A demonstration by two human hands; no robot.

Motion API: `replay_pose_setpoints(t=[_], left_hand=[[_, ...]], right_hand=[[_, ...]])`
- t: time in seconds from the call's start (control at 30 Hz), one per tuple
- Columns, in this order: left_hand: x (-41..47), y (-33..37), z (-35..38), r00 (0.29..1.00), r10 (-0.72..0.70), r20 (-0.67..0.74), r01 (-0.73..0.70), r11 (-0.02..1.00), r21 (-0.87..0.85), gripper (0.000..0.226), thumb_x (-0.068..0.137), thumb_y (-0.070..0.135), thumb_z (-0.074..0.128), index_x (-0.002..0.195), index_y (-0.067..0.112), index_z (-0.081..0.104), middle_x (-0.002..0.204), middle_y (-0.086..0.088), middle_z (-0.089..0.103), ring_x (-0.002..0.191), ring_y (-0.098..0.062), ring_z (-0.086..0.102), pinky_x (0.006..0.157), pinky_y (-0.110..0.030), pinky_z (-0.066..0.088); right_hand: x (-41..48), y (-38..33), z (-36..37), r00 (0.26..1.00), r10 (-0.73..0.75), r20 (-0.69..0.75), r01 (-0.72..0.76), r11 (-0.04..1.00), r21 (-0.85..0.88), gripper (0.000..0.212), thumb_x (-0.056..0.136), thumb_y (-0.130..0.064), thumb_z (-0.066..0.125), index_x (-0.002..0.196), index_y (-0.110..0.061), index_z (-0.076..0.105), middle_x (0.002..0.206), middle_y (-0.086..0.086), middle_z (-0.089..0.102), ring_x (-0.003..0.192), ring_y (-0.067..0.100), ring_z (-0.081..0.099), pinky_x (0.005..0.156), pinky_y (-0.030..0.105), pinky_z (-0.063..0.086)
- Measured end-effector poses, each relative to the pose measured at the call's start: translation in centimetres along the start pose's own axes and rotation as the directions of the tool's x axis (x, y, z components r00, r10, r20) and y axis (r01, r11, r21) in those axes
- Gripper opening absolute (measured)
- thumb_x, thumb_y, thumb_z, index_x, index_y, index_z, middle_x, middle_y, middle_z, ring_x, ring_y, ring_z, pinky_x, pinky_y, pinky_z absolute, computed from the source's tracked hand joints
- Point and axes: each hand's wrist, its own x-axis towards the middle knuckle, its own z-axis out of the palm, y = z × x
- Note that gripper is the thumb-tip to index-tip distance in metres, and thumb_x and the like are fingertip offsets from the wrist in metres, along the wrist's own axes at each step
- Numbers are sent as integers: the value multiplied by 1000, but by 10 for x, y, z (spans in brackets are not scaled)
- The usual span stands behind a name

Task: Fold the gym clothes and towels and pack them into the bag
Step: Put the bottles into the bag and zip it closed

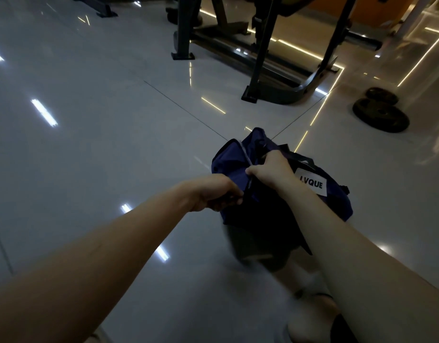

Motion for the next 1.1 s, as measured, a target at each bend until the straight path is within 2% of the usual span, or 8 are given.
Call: replay_pose_setpoints(t=[0.33,0.47,0.53,0.67,0.8,0.93,1.0,1.1], left_hand=[[4,6,2,993,64,-95,-86,962,-259,35,102,19,48,73,13,65,60,3,45,51,-9,33,50,-23,21],[5,3,-15,997,57,-44,-69,929,-364,30,105,17,43,78,13,56,60,5,36,47,-6,28,39,-16,20],[4,5,-21,998,55,3,-50,924,-380,30,105,17,43,78,13,54,60,6,33,45,-5,26,38,-15,18],[-3,9,-29,994,46,104,-10,944,-330,31,104,16,42,75,15,52,62,6,29,47,-5,21,42,-16,14],[-6,5,-32,995,30,93,-3,959,-282,32,100,14,41,69,18,48,61,6,28,49,-7,19,45,-19,11],[-6,3,-32,989,113,-92,-95,979,179,36,97,17,42,62,21,35,60,3,30,52,-13,21,48,-25,16],[-4,6,-33,955,279,-99,-189,832,521,40,103,17,40,64,16,36,63,-3,35,57,-15,29,52,-28,25],[-1,7,-31,894,444,-56,-240,580,778,36,107,19,37,74,10,46,68,-2,43,64,-18,39,64,-33,25]], right_hand=[[-9,5,-22,976,66,208,-112,970,215,17,88,-17,73,95,-1,72,72,7,60,60,16,56,53,26,43],[-18,10,-20,934,-43,356,18,997,72,22,81,-17,81,98,-14,67,86,5,65,70,15,61,58,27,50],[-23,8,-5,956,-94,276,130,985,-116,37,73,-33,86,97,-19,61,92,3,65,81,19,64,70,35,53],[-32,0,23,973,-228,-13,199,875,-442,49,75,-63,74,92,-23,51,94,-3,52,81,19,55,67,34,40],[-35,-1,37,956,-284,-75,217,856,-469,37,87,-53,70,87,-21,51,93,-3,49,82,18,52,70,33,39],[-37,2,46,950,-308,-49,264,878,-399,27,90,-42,70,87,-19,57,93,-3,53,87,20,57,74,33,42],[-36,4,48,951,-309,-24,273,870,-411,26,90,-42,70,87,-19,57,92,-4,53,85,19,55,74,32,41],[-32,6,41,958,-286,-27,253,884,-394,29,88,-42,72,81,-20,54,88,-4,53,82,19,54,72,32,39]])
